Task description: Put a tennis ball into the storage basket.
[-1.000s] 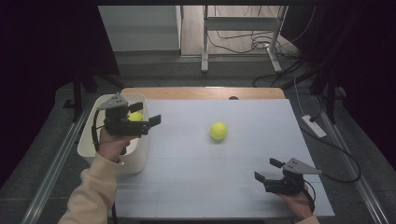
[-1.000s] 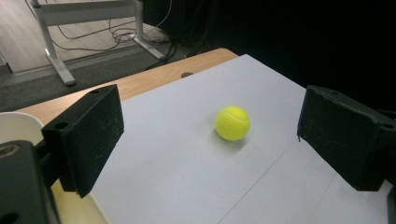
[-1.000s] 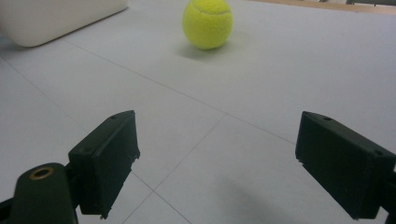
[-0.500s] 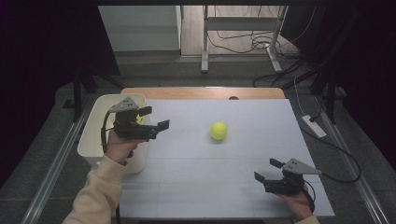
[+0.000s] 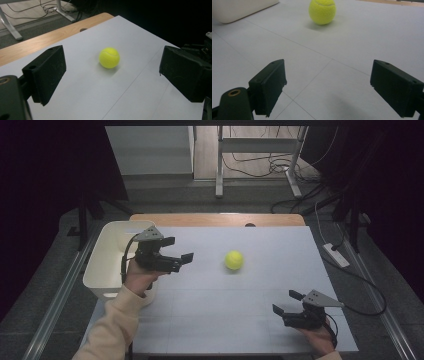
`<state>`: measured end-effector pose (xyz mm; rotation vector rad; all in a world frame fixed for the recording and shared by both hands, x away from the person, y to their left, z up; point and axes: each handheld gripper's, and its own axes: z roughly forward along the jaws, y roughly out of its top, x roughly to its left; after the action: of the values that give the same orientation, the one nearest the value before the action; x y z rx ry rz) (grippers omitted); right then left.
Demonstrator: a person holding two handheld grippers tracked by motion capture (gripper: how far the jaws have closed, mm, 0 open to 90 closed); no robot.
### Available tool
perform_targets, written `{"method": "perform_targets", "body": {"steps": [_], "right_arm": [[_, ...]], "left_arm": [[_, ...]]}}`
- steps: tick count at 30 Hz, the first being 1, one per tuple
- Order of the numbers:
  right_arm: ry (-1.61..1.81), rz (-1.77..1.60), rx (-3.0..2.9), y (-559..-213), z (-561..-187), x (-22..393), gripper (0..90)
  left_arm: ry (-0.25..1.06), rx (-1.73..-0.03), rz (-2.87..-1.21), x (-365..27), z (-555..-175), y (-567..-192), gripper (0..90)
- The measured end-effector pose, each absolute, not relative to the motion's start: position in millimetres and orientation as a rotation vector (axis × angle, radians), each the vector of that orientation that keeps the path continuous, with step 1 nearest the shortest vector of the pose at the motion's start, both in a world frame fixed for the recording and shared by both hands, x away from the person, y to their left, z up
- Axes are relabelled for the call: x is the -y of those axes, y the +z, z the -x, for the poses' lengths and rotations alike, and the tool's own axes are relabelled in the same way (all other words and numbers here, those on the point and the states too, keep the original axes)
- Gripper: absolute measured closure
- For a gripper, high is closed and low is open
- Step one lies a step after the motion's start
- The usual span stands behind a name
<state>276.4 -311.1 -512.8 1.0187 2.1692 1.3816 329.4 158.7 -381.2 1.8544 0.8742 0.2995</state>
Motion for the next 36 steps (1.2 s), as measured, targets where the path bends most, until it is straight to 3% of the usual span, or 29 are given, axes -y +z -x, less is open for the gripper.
{"method": "perform_targets", "body": {"steps": [36], "right_arm": [[1.368, -1.014, -2.178, -514.5, -277.0, 311.3, 13.1]], "left_arm": [[0.251, -0.912, -1.948, -121.7, -362.6, -399.9, 7.6]]}}
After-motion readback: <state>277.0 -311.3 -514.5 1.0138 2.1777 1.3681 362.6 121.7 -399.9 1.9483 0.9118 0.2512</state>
